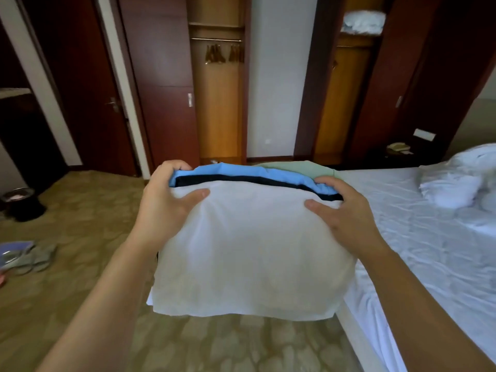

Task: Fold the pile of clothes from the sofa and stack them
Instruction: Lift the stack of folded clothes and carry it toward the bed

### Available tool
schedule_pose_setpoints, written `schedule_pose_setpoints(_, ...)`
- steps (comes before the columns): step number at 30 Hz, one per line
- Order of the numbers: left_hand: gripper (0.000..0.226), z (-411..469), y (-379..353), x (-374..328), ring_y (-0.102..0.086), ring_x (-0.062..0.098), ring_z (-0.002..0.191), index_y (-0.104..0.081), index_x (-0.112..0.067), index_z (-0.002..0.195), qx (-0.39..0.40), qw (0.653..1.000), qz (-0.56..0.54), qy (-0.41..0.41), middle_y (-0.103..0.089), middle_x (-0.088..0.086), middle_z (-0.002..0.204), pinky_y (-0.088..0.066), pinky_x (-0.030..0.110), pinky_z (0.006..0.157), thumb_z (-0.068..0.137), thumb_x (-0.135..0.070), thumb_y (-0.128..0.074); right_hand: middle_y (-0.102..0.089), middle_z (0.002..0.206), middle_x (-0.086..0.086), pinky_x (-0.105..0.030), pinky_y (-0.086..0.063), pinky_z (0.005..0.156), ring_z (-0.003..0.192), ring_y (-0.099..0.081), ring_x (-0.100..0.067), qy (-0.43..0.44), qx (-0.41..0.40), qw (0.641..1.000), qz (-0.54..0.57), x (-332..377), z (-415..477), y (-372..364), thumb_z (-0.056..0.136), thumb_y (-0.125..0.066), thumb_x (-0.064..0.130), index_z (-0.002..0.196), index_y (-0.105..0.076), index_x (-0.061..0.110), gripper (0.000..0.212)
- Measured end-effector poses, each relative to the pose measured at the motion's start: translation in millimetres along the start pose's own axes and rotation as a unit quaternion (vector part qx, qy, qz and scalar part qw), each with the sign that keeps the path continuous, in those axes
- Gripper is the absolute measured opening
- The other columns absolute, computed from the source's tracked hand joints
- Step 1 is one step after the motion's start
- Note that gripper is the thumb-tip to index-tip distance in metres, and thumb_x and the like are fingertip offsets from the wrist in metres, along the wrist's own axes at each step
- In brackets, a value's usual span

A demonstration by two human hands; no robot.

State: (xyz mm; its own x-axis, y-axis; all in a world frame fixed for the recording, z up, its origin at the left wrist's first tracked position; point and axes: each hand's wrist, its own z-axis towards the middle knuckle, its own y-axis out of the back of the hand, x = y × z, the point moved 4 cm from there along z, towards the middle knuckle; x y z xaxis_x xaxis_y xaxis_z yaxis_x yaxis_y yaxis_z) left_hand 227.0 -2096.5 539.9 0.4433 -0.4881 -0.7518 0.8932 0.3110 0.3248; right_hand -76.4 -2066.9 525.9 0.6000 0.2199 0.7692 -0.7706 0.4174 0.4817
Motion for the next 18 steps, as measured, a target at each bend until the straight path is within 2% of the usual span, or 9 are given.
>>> schedule_pose_setpoints(2,0.046,61,-31,25,-0.053,-0.003,0.086,-0.045,-0.043,0.087,0.02,1.0,-0.011,-0.014,-0.054,-0.018,0.094,-0.038,0.01,0.076,0.075,-0.017,-0.082,-0.052,0.107,0.018,0.007,-0.031,0.073,0.097,-0.045,0.0,-0.004,-0.018,1.0,-0.006,-13,55,-15,0.082,-0.076,0.025,0.113,-0.058,0.033,0.037)
schedule_pose_setpoints(4,0.045,124,-64,46,-0.054,0.005,0.089,-0.046,-0.043,0.09,0.038,0.999,-0.015,-0.023,-0.054,-0.018,0.096,-0.039,0.019,0.079,0.076,-0.018,-0.081,-0.052,0.104,0.02,0.006,-0.032,0.074,0.098,-0.047,-0.001,-0.008,-0.024,1.0,-0.009,-26,111,-23,0.081,-0.076,0.024,0.113,-0.058,0.033,0.037)
schedule_pose_setpoints(8,0.04,238,-130,80,-0.053,0.011,0.097,-0.049,-0.031,0.101,0.077,0.996,-0.014,-0.031,-0.054,-0.015,0.1,-0.042,0.026,0.086,0.078,-0.02,-0.08,-0.055,0.112,0.013,-0.008,-0.034,0.078,0.101,-0.048,-0.005,-0.022,-0.068,0.997,-0.033,-55,224,-34,0.081,-0.076,0.025,0.118,-0.06,0.029,0.041)
schedule_pose_setpoints(11,0.038,317,-180,123,-0.053,0.01,0.094,-0.049,-0.033,0.098,0.085,0.996,0.005,-0.037,-0.054,-0.016,0.099,-0.042,0.023,0.081,0.078,-0.024,-0.079,-0.053,0.113,0.011,-0.015,-0.033,0.083,0.101,-0.047,-0.006,-0.036,-0.076,0.996,-0.033,-94,309,-64,0.082,-0.075,0.027,0.119,-0.059,0.031,0.041)
schedule_pose_setpoints(14,0.037,391,-224,173,-0.052,0.001,0.086,-0.048,-0.033,0.096,0.07,0.996,0.026,-0.046,-0.052,-0.022,0.094,-0.037,0.008,0.071,0.079,-0.023,-0.079,-0.053,0.113,0.012,-0.002,-0.033,0.075,0.1,-0.046,-0.004,-0.02,-0.067,0.997,-0.012,-141,401,-106,0.081,-0.076,0.026,0.114,-0.057,0.034,0.038)
schedule_pose_setpoints(16,0.037,442,-250,206,-0.051,-0.004,0.082,-0.048,-0.037,0.093,0.054,0.997,0.035,-0.049,-0.051,-0.022,0.092,-0.038,0.007,0.067,0.079,-0.022,-0.079,-0.054,0.113,0.012,0.006,-0.03,0.074,0.1,-0.046,-0.003,-0.001,-0.059,0.998,0.001,-166,469,-137,0.081,-0.076,0.025,0.113,-0.058,0.033,0.038)
schedule_pose_setpoints(18,0.041,497,-268,234,-0.052,-0.004,0.08,-0.044,-0.042,0.086,0.031,0.998,0.046,-0.038,-0.052,-0.021,0.091,-0.038,0.009,0.067,0.078,-0.022,-0.079,-0.054,0.113,0.011,0.003,-0.031,0.077,0.1,-0.047,-0.002,0.01,-0.047,0.999,0.013,-183,538,-168,0.08,-0.077,0.025,0.116,-0.061,0.028,0.039)
